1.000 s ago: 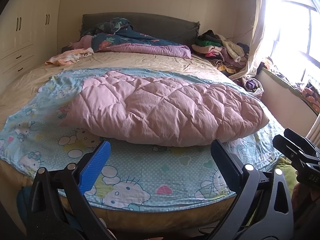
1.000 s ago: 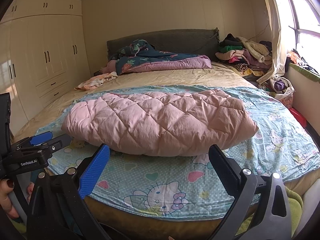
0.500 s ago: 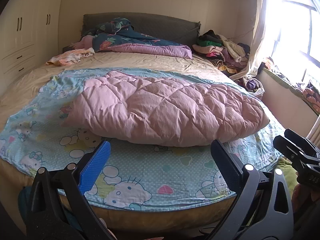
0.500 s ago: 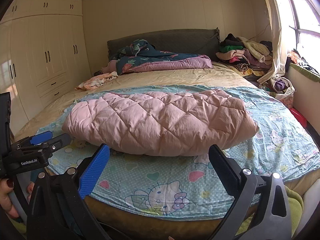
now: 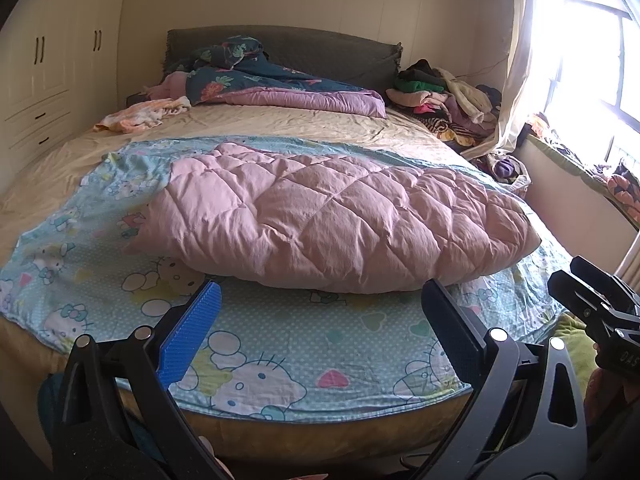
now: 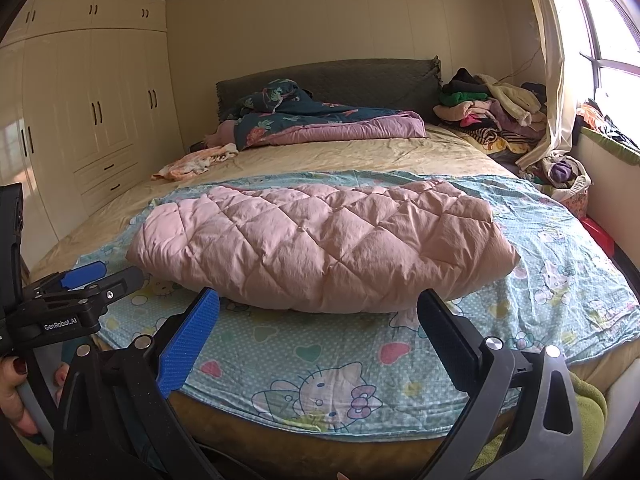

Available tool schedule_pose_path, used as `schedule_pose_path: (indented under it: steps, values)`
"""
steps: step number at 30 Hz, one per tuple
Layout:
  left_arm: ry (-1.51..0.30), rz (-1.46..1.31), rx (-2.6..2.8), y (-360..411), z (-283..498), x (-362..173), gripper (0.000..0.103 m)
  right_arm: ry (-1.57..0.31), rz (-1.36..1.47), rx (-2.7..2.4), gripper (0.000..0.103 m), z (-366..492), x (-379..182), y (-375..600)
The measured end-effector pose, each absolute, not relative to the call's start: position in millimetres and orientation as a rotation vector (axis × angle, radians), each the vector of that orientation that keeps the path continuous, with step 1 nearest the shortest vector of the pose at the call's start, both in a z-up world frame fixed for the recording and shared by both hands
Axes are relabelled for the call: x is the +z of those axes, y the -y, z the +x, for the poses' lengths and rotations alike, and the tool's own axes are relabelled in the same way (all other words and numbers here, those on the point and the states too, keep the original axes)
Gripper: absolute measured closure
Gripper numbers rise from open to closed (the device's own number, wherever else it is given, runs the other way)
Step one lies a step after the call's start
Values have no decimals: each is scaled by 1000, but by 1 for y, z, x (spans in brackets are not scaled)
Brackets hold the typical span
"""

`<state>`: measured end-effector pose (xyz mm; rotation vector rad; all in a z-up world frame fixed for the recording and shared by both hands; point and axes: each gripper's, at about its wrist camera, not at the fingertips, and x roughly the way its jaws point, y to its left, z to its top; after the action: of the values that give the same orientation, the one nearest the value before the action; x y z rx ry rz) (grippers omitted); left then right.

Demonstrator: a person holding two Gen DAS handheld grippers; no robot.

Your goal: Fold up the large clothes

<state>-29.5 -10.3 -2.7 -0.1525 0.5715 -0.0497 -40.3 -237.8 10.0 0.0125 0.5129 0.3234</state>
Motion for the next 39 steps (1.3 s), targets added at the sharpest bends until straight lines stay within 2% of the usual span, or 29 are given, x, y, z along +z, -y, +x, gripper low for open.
schedule_pose_path:
  steps: [32, 39]
  values:
    - [-548, -159, -42, 5, -34, 2, 9, -525, 12, 324, 4, -40, 9, 236]
    - [-605, -172, 18, -3, -29, -3, 9, -482, 41, 312, 4, -46, 16, 251]
